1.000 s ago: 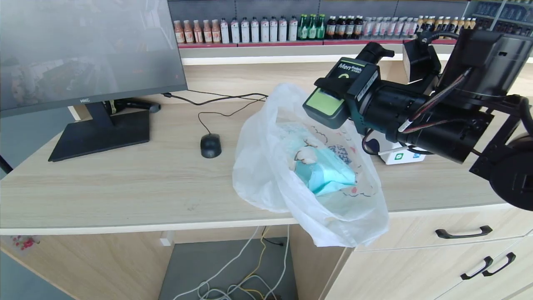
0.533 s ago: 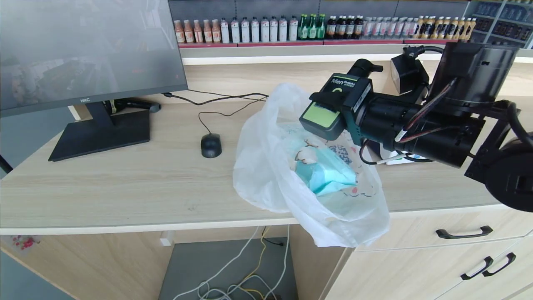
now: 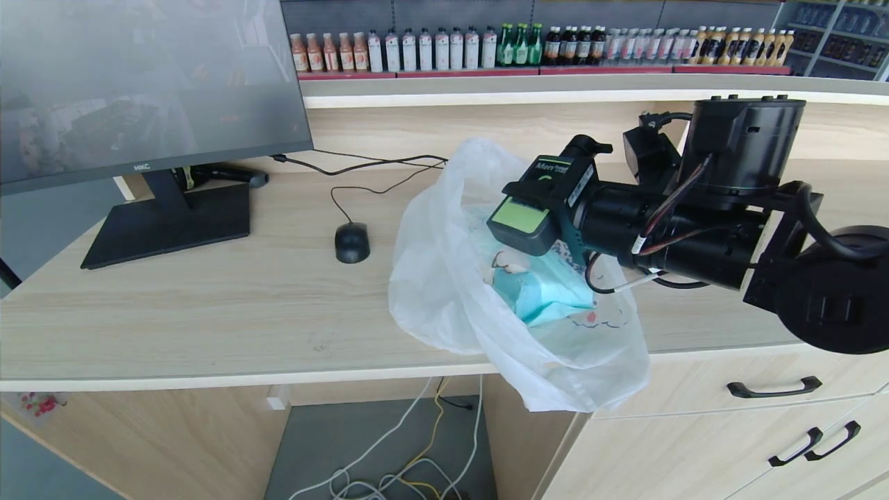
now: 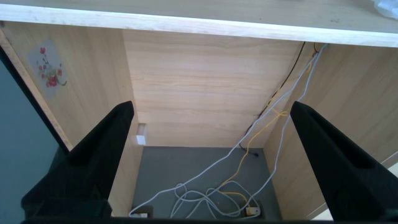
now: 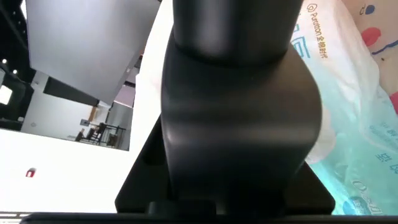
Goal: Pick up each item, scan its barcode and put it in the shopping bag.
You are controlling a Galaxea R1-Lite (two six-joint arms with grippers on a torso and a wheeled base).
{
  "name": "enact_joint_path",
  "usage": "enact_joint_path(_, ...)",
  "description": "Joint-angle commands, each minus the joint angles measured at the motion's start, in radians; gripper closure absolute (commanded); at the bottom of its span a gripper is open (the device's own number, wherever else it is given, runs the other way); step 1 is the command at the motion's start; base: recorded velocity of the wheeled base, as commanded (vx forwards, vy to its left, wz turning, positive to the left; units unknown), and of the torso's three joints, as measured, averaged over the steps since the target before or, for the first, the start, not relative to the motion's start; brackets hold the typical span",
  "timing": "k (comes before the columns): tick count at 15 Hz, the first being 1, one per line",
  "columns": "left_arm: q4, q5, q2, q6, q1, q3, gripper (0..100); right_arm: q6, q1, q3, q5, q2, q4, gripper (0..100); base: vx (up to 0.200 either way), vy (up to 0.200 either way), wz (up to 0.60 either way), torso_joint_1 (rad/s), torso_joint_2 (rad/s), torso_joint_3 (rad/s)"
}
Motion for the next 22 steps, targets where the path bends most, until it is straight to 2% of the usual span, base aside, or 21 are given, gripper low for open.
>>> enact_joint_path(1,0.0,0.0,0.0,0.0,-0.001,0.0,0,0.002,0.019,-0.019,0.0,0.004,0.018,100,0.0,0.0,0.0,0.0,0.0,0.0)
enact_joint_path(11,0.0,0.0,0.0,0.0,0.0,0.0,0,0.009,0.034,-0.095,-0.005,0.037,0.159,100,0.0,0.0,0.0,0.0,0.0,0.0)
enact_joint_path(15,0.0,0.0,0.0,0.0,0.0,0.0,0,0.043,0.037,-0.161,-0.006,0.08,0.159,100,0.0,0.0,0.0,0.0,0.0,0.0)
enact_joint_path(22,0.0,0.0,0.0,0.0,0.0,0.0,0,0.046,0.036,-0.154,-0.012,0.112,0.159,100,0.0,0.0,0.0,0.0,0.0,0.0)
